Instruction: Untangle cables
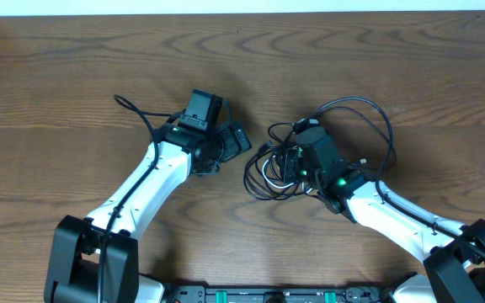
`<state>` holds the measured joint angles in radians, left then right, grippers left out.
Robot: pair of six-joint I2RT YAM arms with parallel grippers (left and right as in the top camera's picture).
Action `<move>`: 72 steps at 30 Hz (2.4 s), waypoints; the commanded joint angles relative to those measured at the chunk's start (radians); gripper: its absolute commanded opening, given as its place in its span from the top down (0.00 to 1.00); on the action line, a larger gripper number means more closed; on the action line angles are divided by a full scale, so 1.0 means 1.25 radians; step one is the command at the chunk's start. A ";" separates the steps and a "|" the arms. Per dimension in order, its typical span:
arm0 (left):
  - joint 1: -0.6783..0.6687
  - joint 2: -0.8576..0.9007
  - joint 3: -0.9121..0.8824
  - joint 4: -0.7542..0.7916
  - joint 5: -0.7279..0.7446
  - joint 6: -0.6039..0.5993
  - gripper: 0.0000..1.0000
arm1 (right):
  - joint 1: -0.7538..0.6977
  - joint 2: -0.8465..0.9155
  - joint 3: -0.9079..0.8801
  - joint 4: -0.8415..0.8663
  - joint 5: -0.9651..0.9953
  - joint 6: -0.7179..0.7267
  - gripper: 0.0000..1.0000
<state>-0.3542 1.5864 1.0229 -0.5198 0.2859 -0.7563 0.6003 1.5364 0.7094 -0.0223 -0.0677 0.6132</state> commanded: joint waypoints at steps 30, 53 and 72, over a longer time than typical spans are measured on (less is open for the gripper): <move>0.002 0.007 0.000 -0.003 -0.006 -0.001 0.05 | 0.020 0.169 0.014 0.096 0.028 0.066 0.71; 0.002 0.007 0.000 -0.024 -0.005 -0.001 0.05 | 0.032 0.222 0.070 0.027 0.052 0.071 0.82; 0.002 0.007 0.000 -0.050 0.001 -0.001 0.05 | -0.060 0.109 0.182 -0.125 -0.301 -0.048 0.99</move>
<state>-0.3542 1.5864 1.0229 -0.5774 0.2859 -0.7589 0.5804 1.7927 0.9386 -0.1783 -0.2070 0.6430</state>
